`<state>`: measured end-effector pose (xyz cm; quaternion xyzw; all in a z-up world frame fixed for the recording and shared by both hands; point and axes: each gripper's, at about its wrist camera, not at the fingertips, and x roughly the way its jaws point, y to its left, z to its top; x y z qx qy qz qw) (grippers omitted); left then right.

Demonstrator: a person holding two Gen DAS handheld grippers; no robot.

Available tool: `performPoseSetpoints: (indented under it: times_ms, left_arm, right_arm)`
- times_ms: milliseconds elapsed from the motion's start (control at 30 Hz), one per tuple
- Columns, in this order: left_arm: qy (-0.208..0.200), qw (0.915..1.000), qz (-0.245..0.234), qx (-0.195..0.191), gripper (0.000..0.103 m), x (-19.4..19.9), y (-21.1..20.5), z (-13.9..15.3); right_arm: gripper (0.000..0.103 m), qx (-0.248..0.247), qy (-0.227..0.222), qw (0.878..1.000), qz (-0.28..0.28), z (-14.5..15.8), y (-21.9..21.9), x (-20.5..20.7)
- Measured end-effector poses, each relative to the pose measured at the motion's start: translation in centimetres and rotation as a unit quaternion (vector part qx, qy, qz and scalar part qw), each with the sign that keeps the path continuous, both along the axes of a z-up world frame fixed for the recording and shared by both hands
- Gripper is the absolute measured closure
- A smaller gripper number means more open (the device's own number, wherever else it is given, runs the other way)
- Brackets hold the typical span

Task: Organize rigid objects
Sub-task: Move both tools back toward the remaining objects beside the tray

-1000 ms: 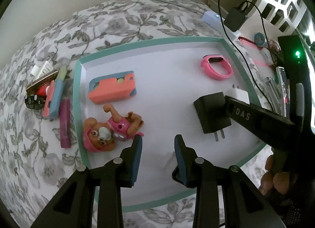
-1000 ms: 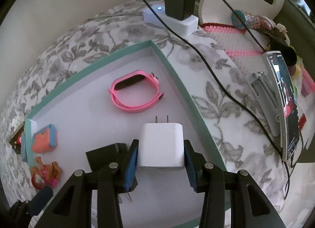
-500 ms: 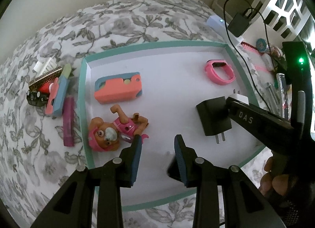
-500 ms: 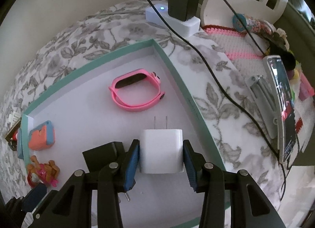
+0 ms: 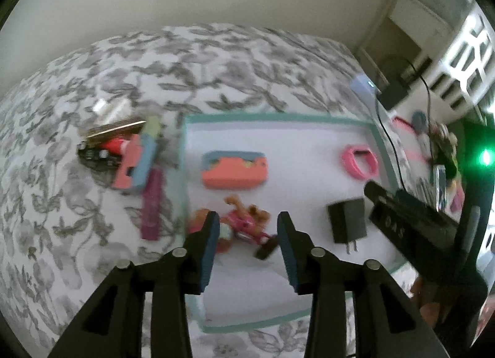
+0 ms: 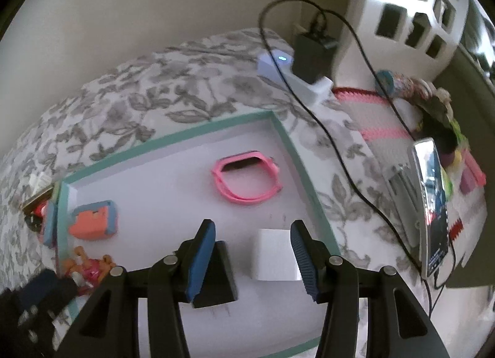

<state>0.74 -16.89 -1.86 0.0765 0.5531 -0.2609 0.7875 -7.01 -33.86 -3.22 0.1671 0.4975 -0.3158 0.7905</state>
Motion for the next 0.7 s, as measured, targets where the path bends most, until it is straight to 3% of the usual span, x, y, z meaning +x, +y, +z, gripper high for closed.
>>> performPoseSetpoints:
  times_ms: [167, 267, 333, 433, 500, 700]
  left_arm:
    - [0.000, 0.9985, 0.055, 0.009, 0.050, 2.0, 2.7, -0.1]
    - [0.005, 0.9957, 0.090, 0.022, 0.038, 3.3, 4.5, -0.6]
    - [0.007, 0.9938, 0.107, 0.030, 0.037, 4.0, 5.5, -1.0]
    - [0.010, 0.9911, 0.125, 0.044, 0.035, 4.6, 6.8, -1.6]
    - [0.009, 0.9898, 0.133, 0.049, 0.027, 4.9, 7.3, -1.8]
    - [0.006, 0.9869, 0.150, 0.059, 0.024, 5.6, 8.6, -2.2]
  right_arm:
    - [0.045, 0.005, 0.004, 0.999, 0.036, -0.3, 1.9, 1.1]
    - [0.041, 0.008, 0.002, 0.999, 0.048, -0.4, 2.9, 1.5]
    - [0.037, 0.011, 0.001, 0.998, 0.059, -0.5, 3.7, 2.0]
    - [0.033, 0.018, 0.002, 0.997, 0.080, -0.8, 5.0, 2.7]
    - [0.030, 0.014, 0.004, 0.996, 0.091, -1.0, 5.8, 3.1]
    - [0.017, 0.003, 0.001, 0.993, 0.118, -1.0, 7.5, 3.9]
